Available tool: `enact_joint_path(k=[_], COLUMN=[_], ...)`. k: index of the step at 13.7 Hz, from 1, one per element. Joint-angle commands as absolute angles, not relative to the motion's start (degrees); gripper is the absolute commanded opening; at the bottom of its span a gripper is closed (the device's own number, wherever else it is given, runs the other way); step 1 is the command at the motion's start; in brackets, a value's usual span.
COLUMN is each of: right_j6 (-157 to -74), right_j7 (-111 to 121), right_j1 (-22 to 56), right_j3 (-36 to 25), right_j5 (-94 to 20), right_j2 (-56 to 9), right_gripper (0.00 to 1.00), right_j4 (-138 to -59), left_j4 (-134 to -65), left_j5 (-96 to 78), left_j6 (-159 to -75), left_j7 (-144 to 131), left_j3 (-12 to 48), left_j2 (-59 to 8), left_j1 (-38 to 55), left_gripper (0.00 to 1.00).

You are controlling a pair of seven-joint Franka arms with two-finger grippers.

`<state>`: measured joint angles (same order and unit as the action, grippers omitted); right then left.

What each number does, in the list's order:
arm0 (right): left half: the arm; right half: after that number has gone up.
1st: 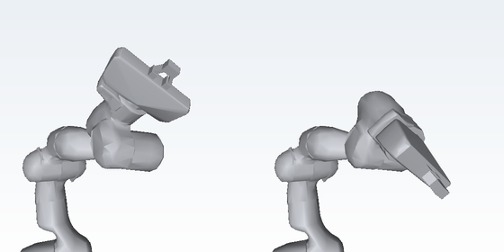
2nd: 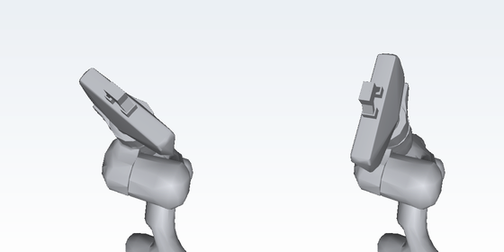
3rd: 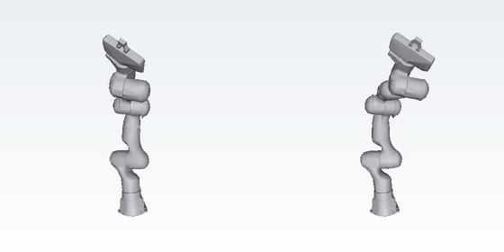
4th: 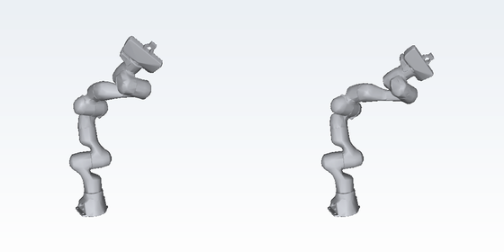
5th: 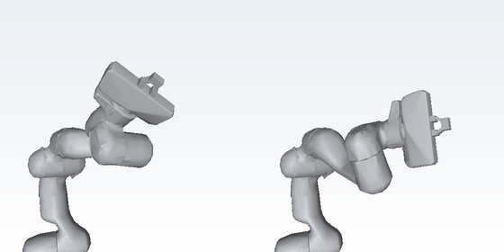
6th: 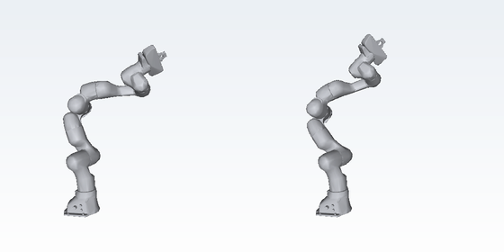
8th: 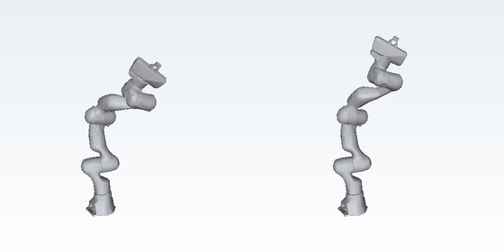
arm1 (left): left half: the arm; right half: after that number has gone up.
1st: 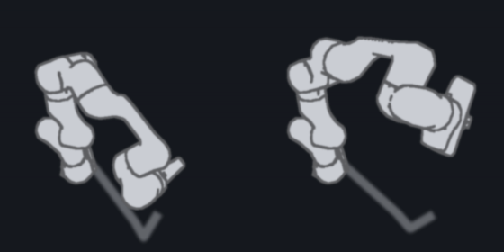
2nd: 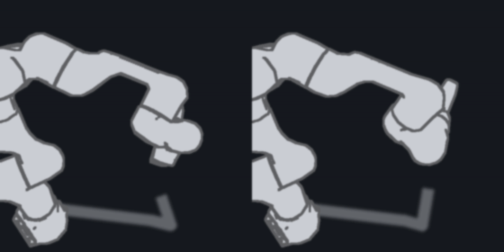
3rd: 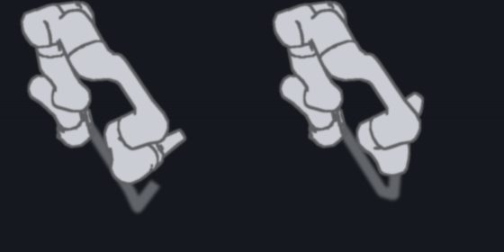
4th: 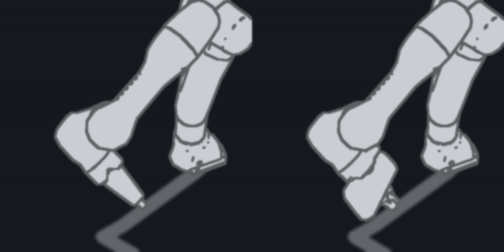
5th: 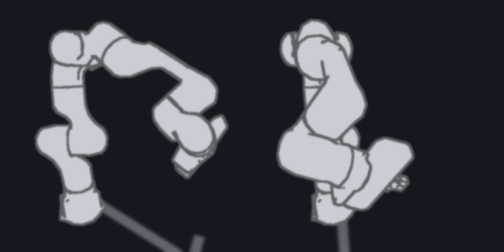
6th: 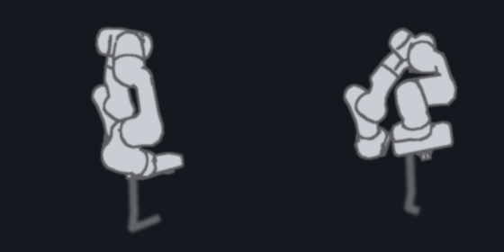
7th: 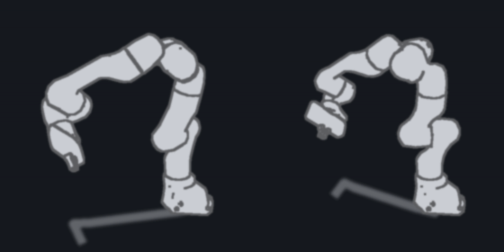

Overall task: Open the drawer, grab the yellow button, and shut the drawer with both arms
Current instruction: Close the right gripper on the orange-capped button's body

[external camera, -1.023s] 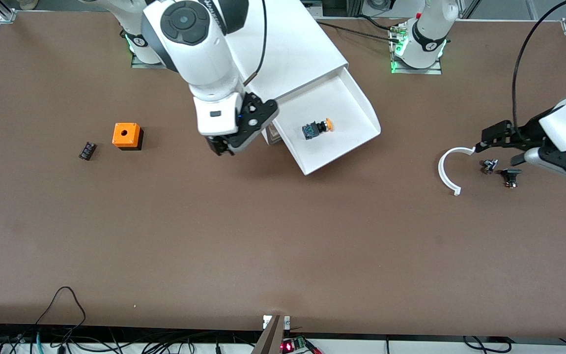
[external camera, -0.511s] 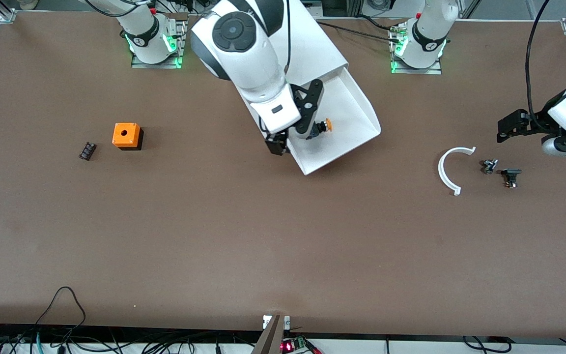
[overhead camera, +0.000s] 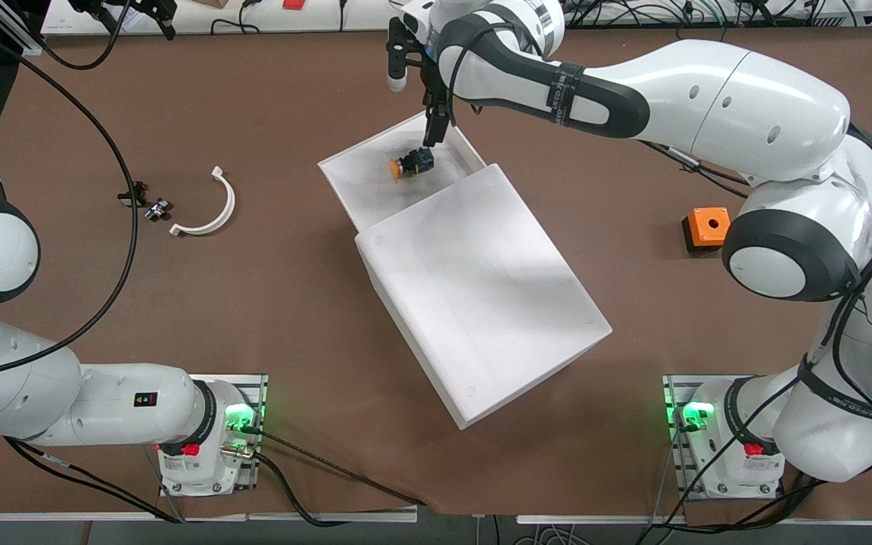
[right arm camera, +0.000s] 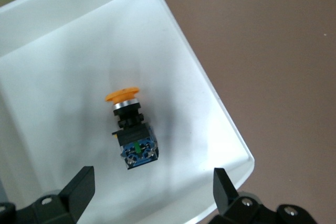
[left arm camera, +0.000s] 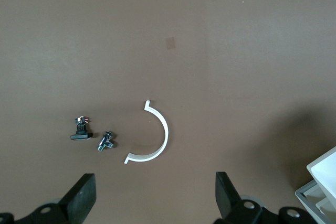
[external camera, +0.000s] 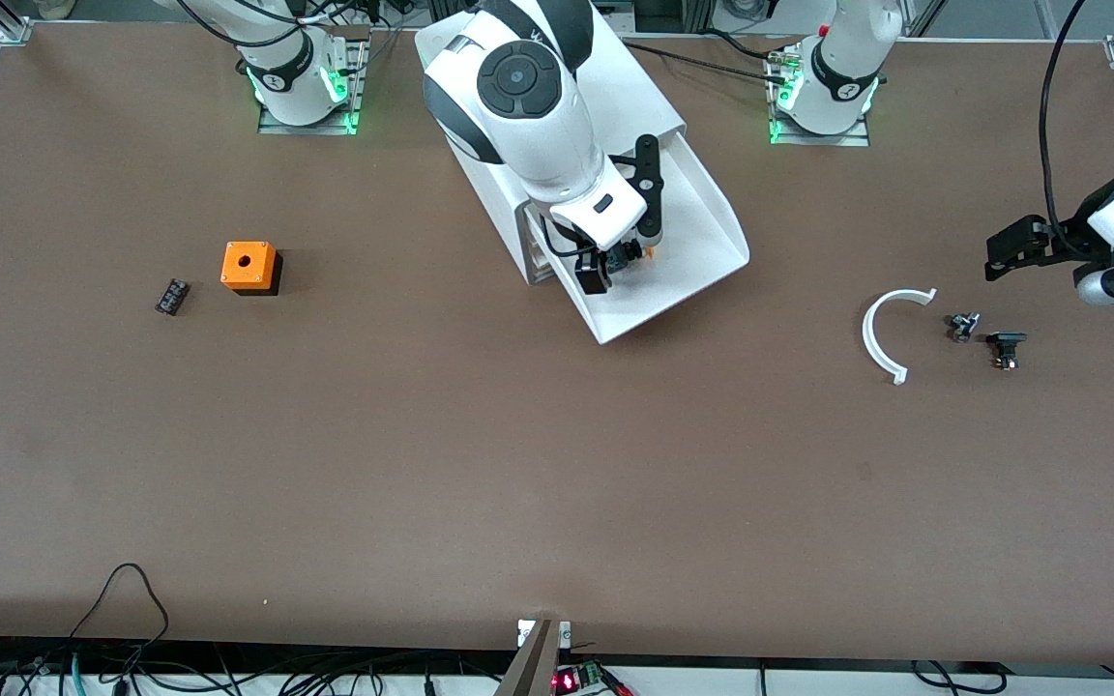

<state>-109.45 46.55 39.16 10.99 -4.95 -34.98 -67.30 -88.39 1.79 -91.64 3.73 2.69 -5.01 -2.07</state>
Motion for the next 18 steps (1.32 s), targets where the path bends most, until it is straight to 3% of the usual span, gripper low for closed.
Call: enact_joint_path(k=[1,18], right_j6=[-105.13,-105.56], right_j7=[51.93,52.03], right_j1=[39.11,42.54], right_j3=[11.25,10.99], right_j5=[-4.92,-3.25], right_j2=[-35.95,-41.31], right_gripper=[1.0,0.98], right_j4=[-64.86,-63.28], left_j4=[-87.8,-87.8], left_j5=[3.16,3.16], left_j6=[-90.79,-90.7], left_j7=[1.59,1.58], left_j3=[2.72,2.72], left_j2=[-4.75,-4.83], left_j1=[-1.85,-1.49], left_gripper=[1.0,1.0])
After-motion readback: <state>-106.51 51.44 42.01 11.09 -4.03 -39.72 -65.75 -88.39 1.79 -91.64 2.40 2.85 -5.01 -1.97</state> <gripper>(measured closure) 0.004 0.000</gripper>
